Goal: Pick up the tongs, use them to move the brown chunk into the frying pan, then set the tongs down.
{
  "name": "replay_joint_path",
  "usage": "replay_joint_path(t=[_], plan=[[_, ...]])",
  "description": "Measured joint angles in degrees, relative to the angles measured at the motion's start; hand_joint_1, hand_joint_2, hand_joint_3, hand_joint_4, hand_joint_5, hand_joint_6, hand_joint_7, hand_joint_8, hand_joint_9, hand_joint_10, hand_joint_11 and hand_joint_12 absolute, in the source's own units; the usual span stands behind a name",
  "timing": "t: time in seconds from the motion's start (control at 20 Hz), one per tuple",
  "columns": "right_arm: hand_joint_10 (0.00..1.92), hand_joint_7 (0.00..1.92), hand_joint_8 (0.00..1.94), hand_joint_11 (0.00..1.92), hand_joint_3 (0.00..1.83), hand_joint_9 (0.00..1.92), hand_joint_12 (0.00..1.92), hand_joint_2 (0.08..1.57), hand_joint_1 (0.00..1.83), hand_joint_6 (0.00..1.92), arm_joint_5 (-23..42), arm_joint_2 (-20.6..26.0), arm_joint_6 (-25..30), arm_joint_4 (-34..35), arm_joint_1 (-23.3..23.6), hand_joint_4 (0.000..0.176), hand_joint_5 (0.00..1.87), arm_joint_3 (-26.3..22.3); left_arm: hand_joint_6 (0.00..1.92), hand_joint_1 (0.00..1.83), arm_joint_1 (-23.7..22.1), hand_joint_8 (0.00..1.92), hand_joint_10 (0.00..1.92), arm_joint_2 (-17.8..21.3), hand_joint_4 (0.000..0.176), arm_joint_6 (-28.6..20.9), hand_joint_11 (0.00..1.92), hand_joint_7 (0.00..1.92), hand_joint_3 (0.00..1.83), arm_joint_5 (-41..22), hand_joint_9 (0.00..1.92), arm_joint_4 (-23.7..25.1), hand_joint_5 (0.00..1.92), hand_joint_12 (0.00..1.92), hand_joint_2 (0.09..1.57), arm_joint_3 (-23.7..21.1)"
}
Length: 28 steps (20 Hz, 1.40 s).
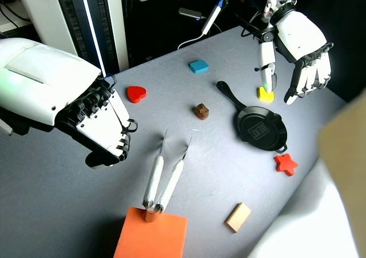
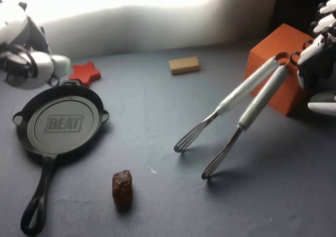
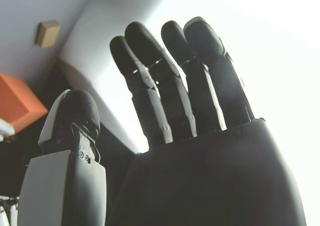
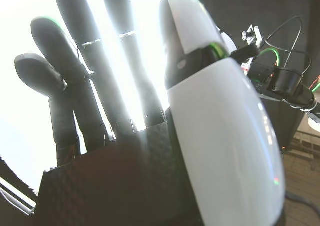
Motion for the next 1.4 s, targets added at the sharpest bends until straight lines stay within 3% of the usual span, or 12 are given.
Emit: replay_joint_path(t=[0.1, 0.25, 0.35, 0.45, 0.55, 0.7, 0.85, 0.95, 1.0, 1.1, 1.25, 1.4], plan=[[0.21, 0.25, 0.01, 0.00, 0.01, 0.15, 0.86, 1.19, 0.19, 0.08, -0.52, -0.28, -0.66, -0.07, -0.35, 0.000, 0.18, 0.00, 0.02, 0.16, 0.81, 0.00, 0.02, 0.00, 0.054, 0.09, 0.00, 0.19, 0.04, -0.26, 0.20, -1.20, 0.09, 0.75, 1.33, 0.02], [0.15, 0.23, 0.00, 0.00, 0.00, 0.15, 0.83, 1.19, 0.20, 0.03, 1.46, -0.76, -2.03, -0.09, -1.25, 0.000, 0.17, 0.00, 0.01, 0.24, 1.88, 0.00, 0.00, 0.55, 0.061, -1.46, 0.00, 0.15, 0.01, -0.15, 0.16, 1.81, 0.10, 0.64, 1.31, 0.35], [0.13, 0.23, 0.00, 0.00, 0.00, 0.18, 0.89, 1.17, 0.24, 0.02, 2.08, -0.90, -3.80, -0.13, -2.10, 0.000, 0.17, 0.07, 0.00, 0.23, 2.89, 0.00, 0.00, 0.96, 0.053, -2.43, 0.00, 0.14, 0.01, 0.52, 0.16, 1.25, 0.10, 0.63, 1.32, 0.33], [0.10, 0.19, 0.00, 0.00, 0.00, 0.15, 0.70, 1.19, 0.18, 0.00, 3.85, -1.49, -7.32, -0.26, -2.34, 0.000, 0.14, 0.15, 0.00, 0.22, 3.61, 0.00, 0.00, 1.03, 0.036, -2.84, 0.00, 0.11, 0.00, 1.11, 0.11, 2.93, 0.09, 0.53, 1.32, 0.35], [0.07, 0.18, 0.00, 0.00, 0.00, 0.15, 0.72, 1.17, 0.17, 0.00, 5.84, -2.47, -5.27, -4.87, -1.33, 0.000, 0.13, 1.03, 0.00, 0.19, 5.60, 0.00, 0.00, 1.14, 0.029, -5.14, 0.00, 0.09, 0.00, 2.25, 0.09, 5.11, 0.08, 0.45, 1.31, 0.35], [0.04, 0.12, 0.00, 0.00, 0.00, 0.10, 0.61, 1.09, 0.45, 0.00, 8.24, -4.70, 18.73, -30.29, 2.36, 0.000, 0.05, 5.99, 0.00, 0.18, 7.93, 0.00, 0.00, 1.49, 0.000, -8.07, 0.00, 0.01, 0.00, 3.61, 0.01, 5.42, 0.01, 0.15, 1.27, 0.35], [0.00, 0.01, 0.00, 0.00, 0.00, 0.01, 0.08, 1.03, 0.69, 0.00, 9.18, -8.28, 45.35, -57.79, 4.04, 0.000, 0.00, 7.76, 0.00, 0.17, 8.50, 0.00, 0.00, 1.77, 0.000, -8.09, 0.00, 0.00, 0.00, 3.30, 0.00, 6.86, 0.00, 0.00, 1.23, 0.24], [0.00, 0.00, 0.00, 0.00, 0.00, 0.00, 0.01, 1.02, 0.71, 0.00, 7.50, -10.62, 53.77, -65.77, 4.07, 0.000, 0.00, 8.52, 0.00, 0.17, 9.64, 0.00, 0.00, 1.75, 0.000, -8.11, 0.00, 0.00, 0.00, 3.91, 0.00, 5.53, 0.00, 0.00, 1.22, -0.26], [0.00, 0.00, 0.00, 0.00, 0.00, 0.00, 0.00, 0.96, 0.89, 0.00, 5.70, -13.05, 66.07, -77.22, 4.85, 0.000, 0.00, 10.47, 0.00, 0.10, 10.21, 0.00, 0.00, 1.77, 0.000, -8.07, 0.00, 0.00, 0.00, 4.46, 0.00, 5.20, 0.00, 0.00, 1.23, -0.31], [0.00, 0.00, 0.00, 0.00, 0.00, 0.00, 0.00, 0.93, 0.98, 0.00, 5.33, -15.06, 77.55, -85.99, 5.68, 0.000, 0.00, 12.28, 0.00, 0.09, 10.54, 0.00, 0.00, 1.77, 0.000, -8.09, 0.00, 0.00, 0.00, 4.31, 0.00, 5.25, 0.00, 0.00, 1.24, -0.33], [0.00, 0.00, 0.00, 0.00, 0.00, 0.00, 0.00, 0.92, 1.01, 0.00, 7.87, -18.40, 103.21, -107.14, 8.79, 0.000, 0.00, 15.30, 0.00, 0.11, 10.86, 0.00, 0.00, 1.77, 0.000, -8.24, 0.00, 0.00, 0.00, 4.59, 0.00, 5.51, 0.00, 0.00, 1.24, -0.72], [0.00, 0.00, 0.00, 0.00, 0.00, 0.00, 0.00, 0.93, 0.98, 0.00, 10.10, -20.24, 118.53, -121.74, 10.58, 0.000, 0.00, 16.24, 0.00, 0.08, 10.86, 0.00, 0.00, 1.77, 0.000, -8.46, 0.00, 0.00, 0.00, 3.34, 0.00, 5.40, 0.00, 0.00, 1.25, -0.72]])
